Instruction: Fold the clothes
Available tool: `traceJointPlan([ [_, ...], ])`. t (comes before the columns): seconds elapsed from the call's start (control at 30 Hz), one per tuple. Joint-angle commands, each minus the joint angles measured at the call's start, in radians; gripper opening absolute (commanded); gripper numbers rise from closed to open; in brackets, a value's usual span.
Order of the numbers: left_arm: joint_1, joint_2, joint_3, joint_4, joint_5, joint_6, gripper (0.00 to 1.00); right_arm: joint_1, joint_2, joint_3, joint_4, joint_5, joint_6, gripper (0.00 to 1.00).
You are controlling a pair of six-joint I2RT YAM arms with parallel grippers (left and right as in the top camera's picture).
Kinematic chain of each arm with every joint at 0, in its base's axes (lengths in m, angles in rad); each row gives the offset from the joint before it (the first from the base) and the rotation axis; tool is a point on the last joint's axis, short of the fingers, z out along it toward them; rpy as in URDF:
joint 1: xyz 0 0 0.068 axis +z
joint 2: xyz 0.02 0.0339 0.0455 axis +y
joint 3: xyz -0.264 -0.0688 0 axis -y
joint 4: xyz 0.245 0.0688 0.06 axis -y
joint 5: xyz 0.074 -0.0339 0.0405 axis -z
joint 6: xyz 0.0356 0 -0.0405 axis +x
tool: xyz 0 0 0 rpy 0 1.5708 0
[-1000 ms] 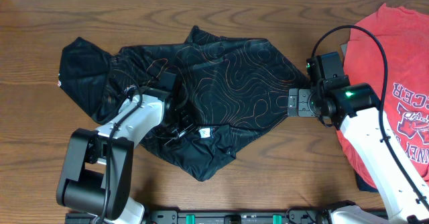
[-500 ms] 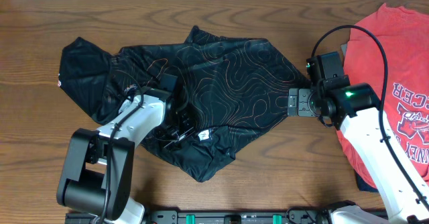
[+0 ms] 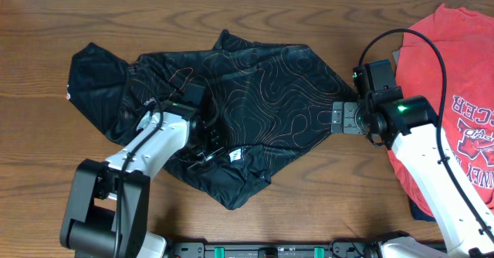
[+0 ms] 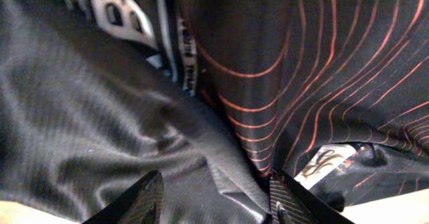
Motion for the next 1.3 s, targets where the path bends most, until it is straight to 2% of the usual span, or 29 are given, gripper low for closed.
traceJointPlan([
  [0.0,-0.031,-0.006,-0.014,0.011,-0.044,0.014,0.52,-0.009,-0.006,0.005,-0.001,0.003,0.013,0.99],
  [0.6,-0.089,-0.006,-0.016,-0.042,-0.090,-0.012,0.52,-0.009,-0.006,0.005,-0.005,0.003,0.013,0.99],
  [0.67,-0.089,-0.006,-0.016,-0.061,-0.103,-0.013,0.49,-0.009,-0.006,0.005,-0.005,0.003,0.013,0.99],
  [0.73,-0.089,-0.006,-0.016,-0.078,-0.119,-0.016,0.40,-0.009,-0.006,0.005,-0.005,0.003,0.013,0.99],
  [0.83,-0.089,-0.006,-0.016,-0.060,-0.145,-0.016,0.39,-0.009,-0.006,0.005,-0.004,0.003,0.013,0.99],
  [0.87,-0.089,-0.006,-0.016,-0.039,-0.152,-0.016,0.40,-0.009,-0.006,0.005,-0.003,0.003,0.013,0.99],
  [0.93,-0.089,-0.006,-0.016,0.010,-0.151,-0.015,0.52,-0.009,-0.006,0.005,-0.001,0.003,0.013,0.99],
  [0.97,-0.089,-0.006,-0.016,0.026,-0.150,-0.016,0.53,-0.009,-0.006,0.005,-0.001,0.003,0.013,0.99],
  [1.27,-0.089,-0.005,-0.018,0.058,-0.151,-0.016,0.54,-0.009,-0.006,0.005,-0.004,0.003,0.013,0.99],
])
